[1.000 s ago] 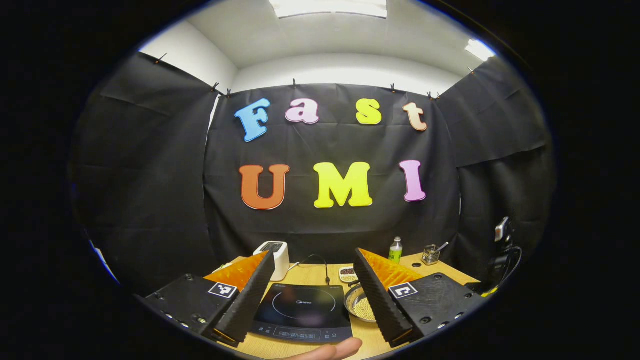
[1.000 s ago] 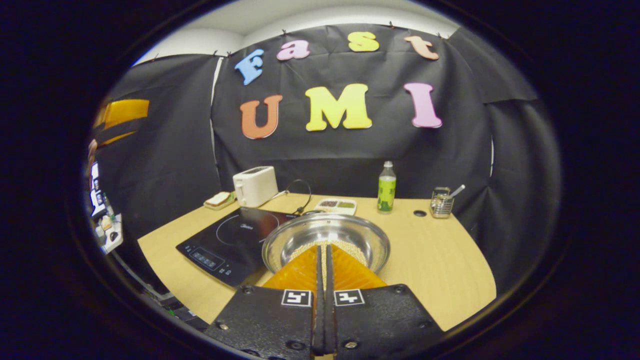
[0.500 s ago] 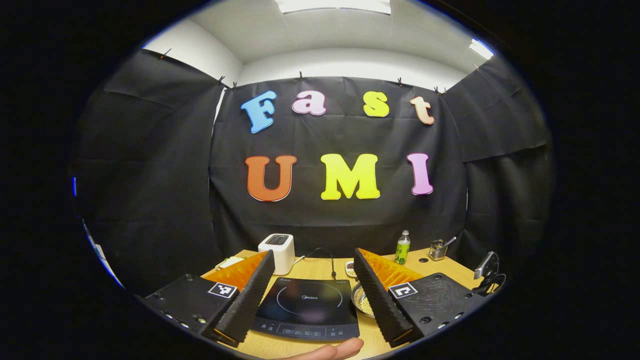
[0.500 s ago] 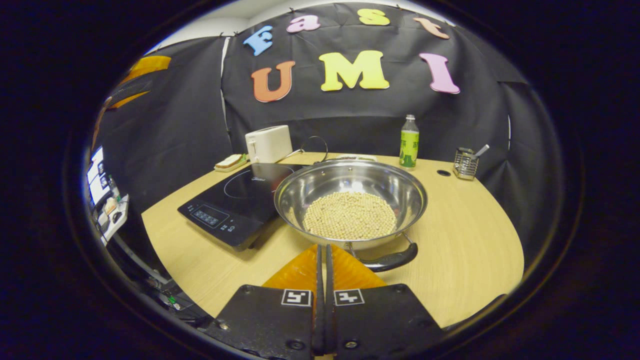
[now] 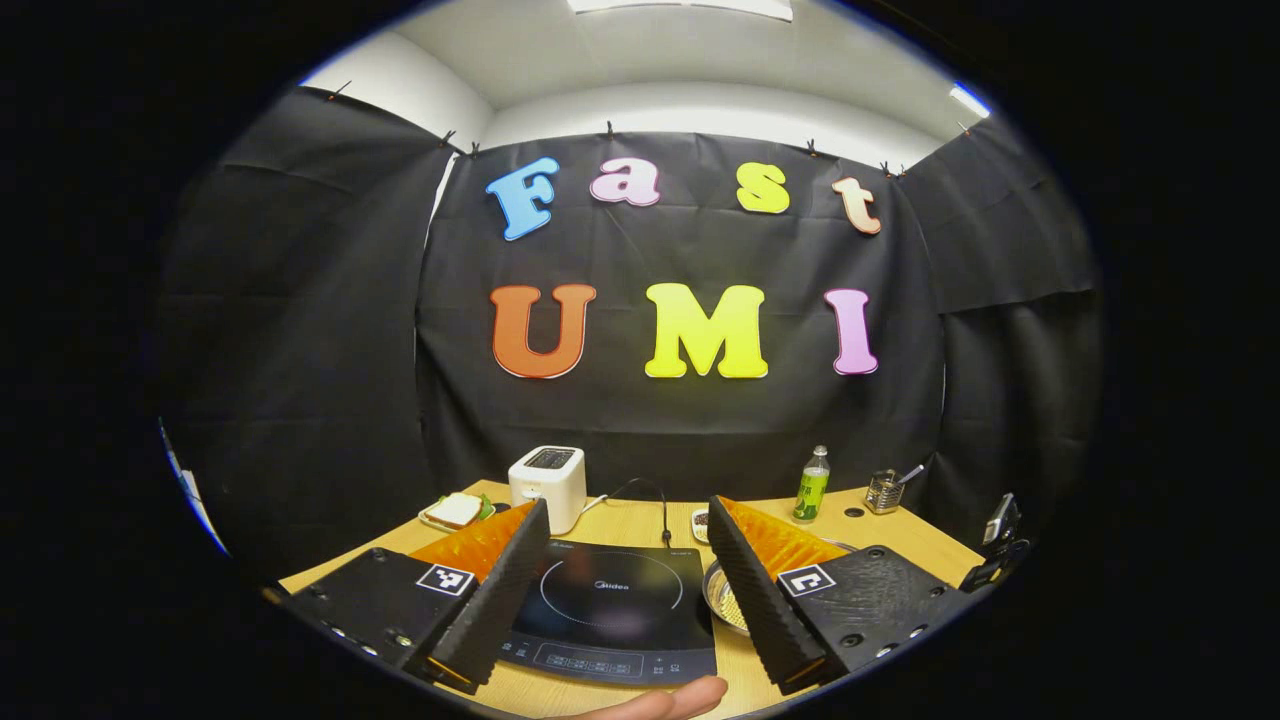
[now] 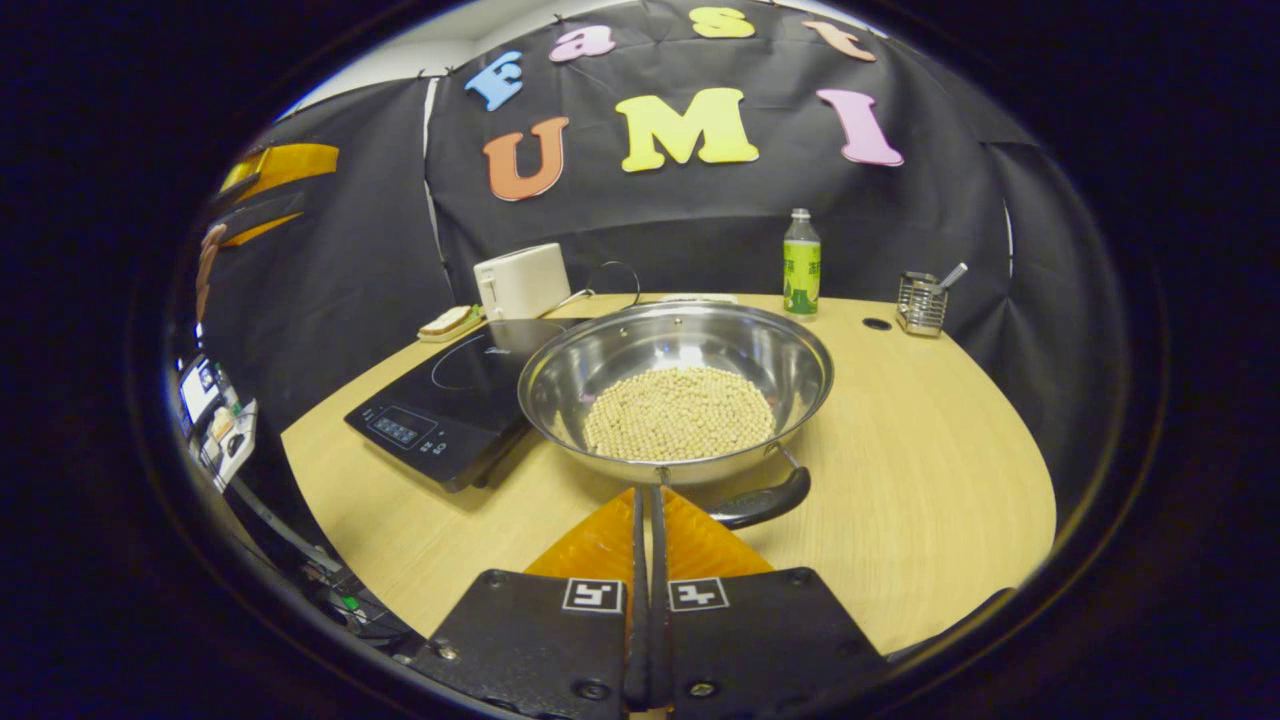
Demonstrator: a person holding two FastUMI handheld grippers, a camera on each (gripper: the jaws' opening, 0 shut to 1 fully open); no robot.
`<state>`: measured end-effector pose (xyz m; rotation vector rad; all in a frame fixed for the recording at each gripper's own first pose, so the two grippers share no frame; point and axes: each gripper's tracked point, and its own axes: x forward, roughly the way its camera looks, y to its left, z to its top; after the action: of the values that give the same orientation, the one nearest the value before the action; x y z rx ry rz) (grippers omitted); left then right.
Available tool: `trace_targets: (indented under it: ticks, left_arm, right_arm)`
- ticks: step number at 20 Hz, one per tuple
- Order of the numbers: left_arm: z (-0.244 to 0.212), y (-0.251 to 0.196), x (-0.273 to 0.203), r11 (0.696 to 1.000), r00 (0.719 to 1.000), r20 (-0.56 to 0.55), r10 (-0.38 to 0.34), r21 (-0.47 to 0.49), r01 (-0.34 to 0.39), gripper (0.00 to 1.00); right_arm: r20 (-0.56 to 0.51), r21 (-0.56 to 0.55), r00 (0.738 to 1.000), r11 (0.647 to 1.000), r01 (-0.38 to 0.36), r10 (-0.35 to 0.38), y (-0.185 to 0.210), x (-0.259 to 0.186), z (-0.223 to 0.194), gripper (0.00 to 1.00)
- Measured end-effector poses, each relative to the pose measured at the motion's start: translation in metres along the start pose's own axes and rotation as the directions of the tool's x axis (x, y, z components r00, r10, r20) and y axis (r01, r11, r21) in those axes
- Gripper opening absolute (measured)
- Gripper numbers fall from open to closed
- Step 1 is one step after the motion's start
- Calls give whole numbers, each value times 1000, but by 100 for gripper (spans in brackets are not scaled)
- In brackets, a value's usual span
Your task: First push the handle of the pot to place it horizontally, then grasp the pot with both hands and set it on the induction cooktop.
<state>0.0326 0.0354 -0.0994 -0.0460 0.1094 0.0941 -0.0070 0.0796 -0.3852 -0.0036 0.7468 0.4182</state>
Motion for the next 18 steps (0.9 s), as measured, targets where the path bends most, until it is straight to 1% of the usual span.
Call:
trace_targets:
  ticks: [1, 5, 9, 10, 13, 15, 16, 17, 18]
  left_arm:
    - [-4, -3, 5, 1000, 1000, -4, -6, -1, 6, 94]
    - [-19, -12, 22, 1000, 999, -22, -30, 1, 30, 94]
    - [-28, -27, 30, 996, 996, -35, -84, -1, 84, 95]
    - [-28, -28, 32, 996, 996, -32, -88, -1, 88, 95]
    - [-22, -26, 34, 997, 997, -25, -78, 13, 78, 95]
    - [-12, -22, 36, 998, 998, 4, -60, 24, 60, 95]
    - [-7, -20, 38, 999, 999, 17, -51, 18, 50, 95]
    - [-4, -18, 39, 999, 999, 29, -40, 3, 40, 94]
    - [-1, -18, 40, 999, 999, 35, -35, -17, 36, 95]
  right_arm:
    - [-1, 0, 1000, 1000, 0, 0, -2, -1, 0, 4]
    - [-2, 8, 1000, 1000, -5, 5, -11, 0, 2, 4]
    - [-2, 32, 1000, 999, 23, -23, -34, 1, 7, 4]
    - [-4, 43, 1000, 999, 27, -27, -41, 1, 8, 4]
    - [-6, 73, 998, 995, 63, -63, -63, 6, 16, 4]
    - [-13, 77, 996, 993, 89, -88, -75, 8, 19, 4]
    - [-22, 81, 995, 992, 95, -94, -80, 9, 20, 0]
    - [-27, 89, 995, 991, 101, -99, -87, 11, 23, 4]
    - [-32, 94, 994, 990, 108, -106, -92, 12, 25, 1]
